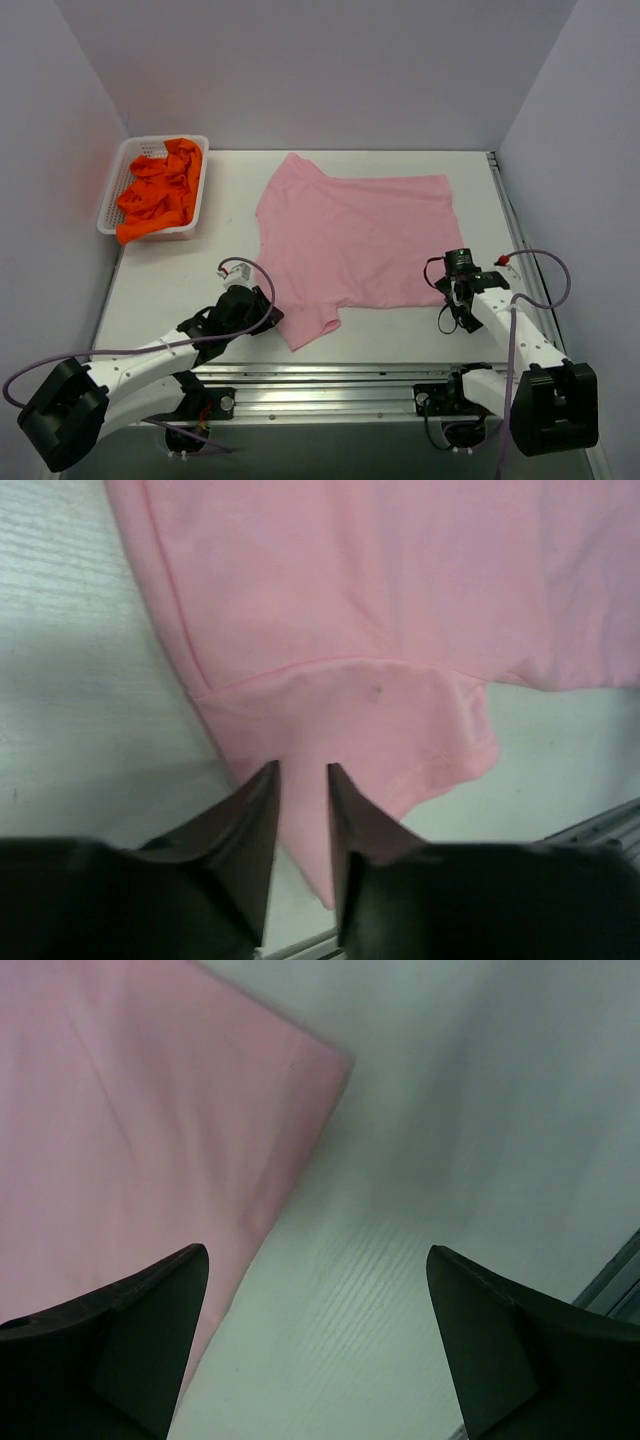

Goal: Fold and stack the t-shirts
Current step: Flatten out the tshirt, then grap the side of the flattened tshirt closest away from the robot with both arms

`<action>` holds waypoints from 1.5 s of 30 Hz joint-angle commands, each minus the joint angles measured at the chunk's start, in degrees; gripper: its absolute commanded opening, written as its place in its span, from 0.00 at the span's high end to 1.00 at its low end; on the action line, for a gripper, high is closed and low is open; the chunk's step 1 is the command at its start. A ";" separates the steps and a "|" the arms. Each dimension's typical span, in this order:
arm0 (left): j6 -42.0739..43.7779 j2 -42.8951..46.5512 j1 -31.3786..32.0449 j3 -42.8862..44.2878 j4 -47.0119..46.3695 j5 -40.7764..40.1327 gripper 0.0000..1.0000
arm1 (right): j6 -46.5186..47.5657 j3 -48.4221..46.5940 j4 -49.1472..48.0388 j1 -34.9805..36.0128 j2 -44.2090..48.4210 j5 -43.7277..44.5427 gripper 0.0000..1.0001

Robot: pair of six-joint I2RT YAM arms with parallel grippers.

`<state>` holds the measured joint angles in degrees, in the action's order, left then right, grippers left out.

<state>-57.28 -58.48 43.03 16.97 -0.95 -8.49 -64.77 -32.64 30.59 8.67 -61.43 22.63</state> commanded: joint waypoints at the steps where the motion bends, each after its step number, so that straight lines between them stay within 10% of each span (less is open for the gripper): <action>1: 1.11 4.33 -0.31 -0.27 -0.12 3.74 0.60 | 5.43 -1.46 -0.35 -6.37 -0.27 0.05 0.14; 8: 1.82 12.94 0.21 -0.45 8.41 8.49 0.37 | 11.15 -0.67 -4.13 -14.99 -3.60 -6.54 0.14; 29: -2.66 14.11 6.45 -5.72 8.34 13.77 0.35 | 15.90 -0.76 -10.64 -18.68 -7.12 -12.96 0.13; 38: -4.86 3.20 8.48 -5.72 -3.70 9.46 0.38 | 16.70 -0.67 -10.64 -19.30 -5.64 -13.14 0.13; 45: -4.34 -5.41 8.92 -4.41 -8.71 9.28 0.64 | 17.14 -0.67 -10.29 -19.74 -4.67 -13.40 0.13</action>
<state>-62.70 -60.58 51.48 11.64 -8.56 3.01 -48.49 -32.69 18.81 -10.44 -67.51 9.30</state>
